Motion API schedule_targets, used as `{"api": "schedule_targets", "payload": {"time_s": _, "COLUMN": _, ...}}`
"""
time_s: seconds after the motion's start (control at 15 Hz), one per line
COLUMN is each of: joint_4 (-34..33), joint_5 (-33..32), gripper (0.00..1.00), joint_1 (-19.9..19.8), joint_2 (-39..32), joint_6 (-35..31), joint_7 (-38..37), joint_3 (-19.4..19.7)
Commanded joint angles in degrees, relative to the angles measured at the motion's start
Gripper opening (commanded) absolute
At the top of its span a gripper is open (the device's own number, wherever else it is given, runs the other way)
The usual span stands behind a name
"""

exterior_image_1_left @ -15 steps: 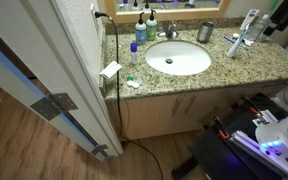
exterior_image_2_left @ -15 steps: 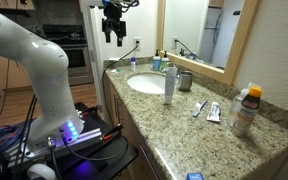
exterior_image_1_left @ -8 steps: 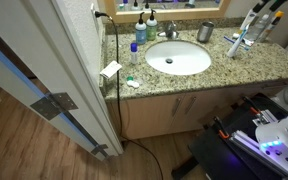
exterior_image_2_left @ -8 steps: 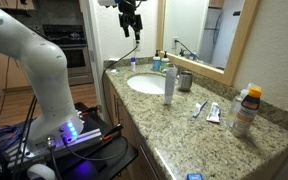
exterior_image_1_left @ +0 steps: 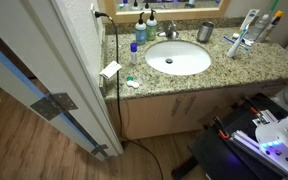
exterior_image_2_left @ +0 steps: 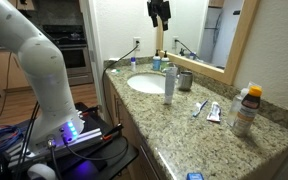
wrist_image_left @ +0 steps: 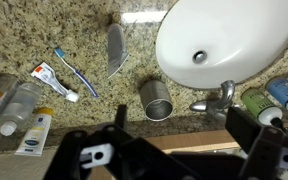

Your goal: Move the silver cup to the left side of the sink

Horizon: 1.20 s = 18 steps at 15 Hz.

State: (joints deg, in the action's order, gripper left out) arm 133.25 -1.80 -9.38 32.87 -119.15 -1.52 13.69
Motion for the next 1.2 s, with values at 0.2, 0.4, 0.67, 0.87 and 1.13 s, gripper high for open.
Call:
{"api": "schedule_targets", "payload": {"time_s": 0.2, "joint_4": -1.6, "joint_5": -2.2, "gripper": 1.00, "joint_1": -0.3, "joint_2": -12.8, "joint_6": -9.3, "joint_7": -1.2, "joint_3": -2.7}}
{"api": "schedule_targets", "payload": {"time_s": 0.4, "joint_4": -8.2, "joint_5": -1.6, "gripper": 1.00, "joint_1": -0.4, "joint_2": -23.1, "joint_6": -13.4, "joint_7": -6.3, "joint_3": -3.9}}
{"api": "schedule_targets", "payload": {"time_s": 0.67, "joint_4": -9.7, "joint_5": -3.4, "gripper": 1.00, "joint_1": -0.5, "joint_2": -25.8, "joint_6": -14.2, "joint_7": -13.9, "joint_3": -4.8}}
{"api": "schedule_targets", "payload": {"time_s": 0.87, "joint_4": -12.4, "joint_5": -6.3, "gripper": 1.00, "joint_1": -0.9, "joint_2": -30.8, "joint_6": -14.1, "joint_7": -16.1, "joint_3": -4.4}}
{"api": "schedule_targets", "payload": {"time_s": 1.13, "joint_4": -14.1, "joint_5": -1.7, "gripper": 1.00, "joint_1": -2.6, "joint_2": -36.8, "joint_6": -16.9, "joint_7": -12.0, "joint_3": -1.3}}
